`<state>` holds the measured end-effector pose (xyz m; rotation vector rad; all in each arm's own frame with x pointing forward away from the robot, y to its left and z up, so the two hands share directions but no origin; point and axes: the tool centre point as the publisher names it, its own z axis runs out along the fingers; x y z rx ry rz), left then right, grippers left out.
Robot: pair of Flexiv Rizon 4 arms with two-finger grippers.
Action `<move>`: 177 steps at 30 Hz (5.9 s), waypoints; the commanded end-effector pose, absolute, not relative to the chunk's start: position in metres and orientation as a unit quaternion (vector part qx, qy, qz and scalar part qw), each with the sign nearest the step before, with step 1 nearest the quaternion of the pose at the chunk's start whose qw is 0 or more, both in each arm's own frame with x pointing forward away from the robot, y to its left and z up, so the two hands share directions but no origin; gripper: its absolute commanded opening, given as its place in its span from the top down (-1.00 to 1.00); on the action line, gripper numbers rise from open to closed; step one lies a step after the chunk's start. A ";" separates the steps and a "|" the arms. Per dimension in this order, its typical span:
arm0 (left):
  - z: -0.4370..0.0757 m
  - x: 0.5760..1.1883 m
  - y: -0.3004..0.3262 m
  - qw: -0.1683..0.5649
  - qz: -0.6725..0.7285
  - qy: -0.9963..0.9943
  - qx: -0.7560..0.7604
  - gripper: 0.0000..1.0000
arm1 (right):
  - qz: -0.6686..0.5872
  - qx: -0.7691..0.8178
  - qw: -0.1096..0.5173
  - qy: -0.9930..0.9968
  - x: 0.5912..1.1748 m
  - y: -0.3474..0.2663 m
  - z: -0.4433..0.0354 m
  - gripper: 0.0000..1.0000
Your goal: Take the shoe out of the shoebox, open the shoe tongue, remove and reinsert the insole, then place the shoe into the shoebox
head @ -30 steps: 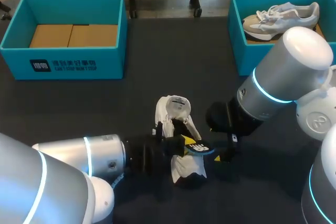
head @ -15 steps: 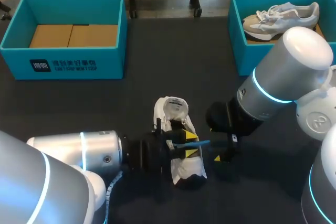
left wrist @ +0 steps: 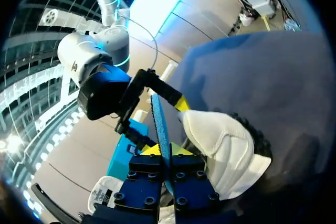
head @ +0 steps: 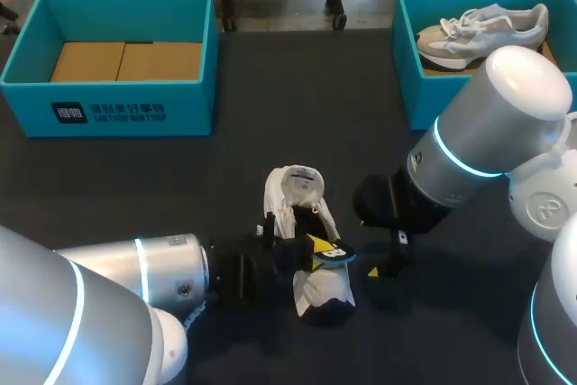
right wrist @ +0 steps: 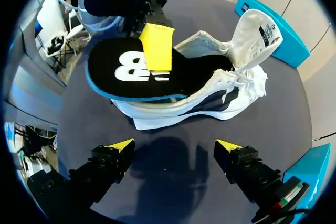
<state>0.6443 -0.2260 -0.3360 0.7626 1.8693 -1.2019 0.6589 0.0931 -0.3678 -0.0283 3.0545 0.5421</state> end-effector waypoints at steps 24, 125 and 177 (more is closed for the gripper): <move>-0.318 0.631 -0.231 0.321 -0.504 0.759 0.257 0.55 | 0.176 -0.009 0.020 0.984 0.658 0.093 -0.368 -1.00; -0.358 0.645 -0.232 0.278 -0.441 0.787 0.330 1.00 | 0.176 -0.009 0.020 0.984 0.658 0.093 -0.368 -1.00; -0.282 0.637 -0.137 0.122 -0.378 0.813 0.425 -0.30 | 0.157 -0.022 0.017 0.987 0.674 -0.031 -0.322 -1.00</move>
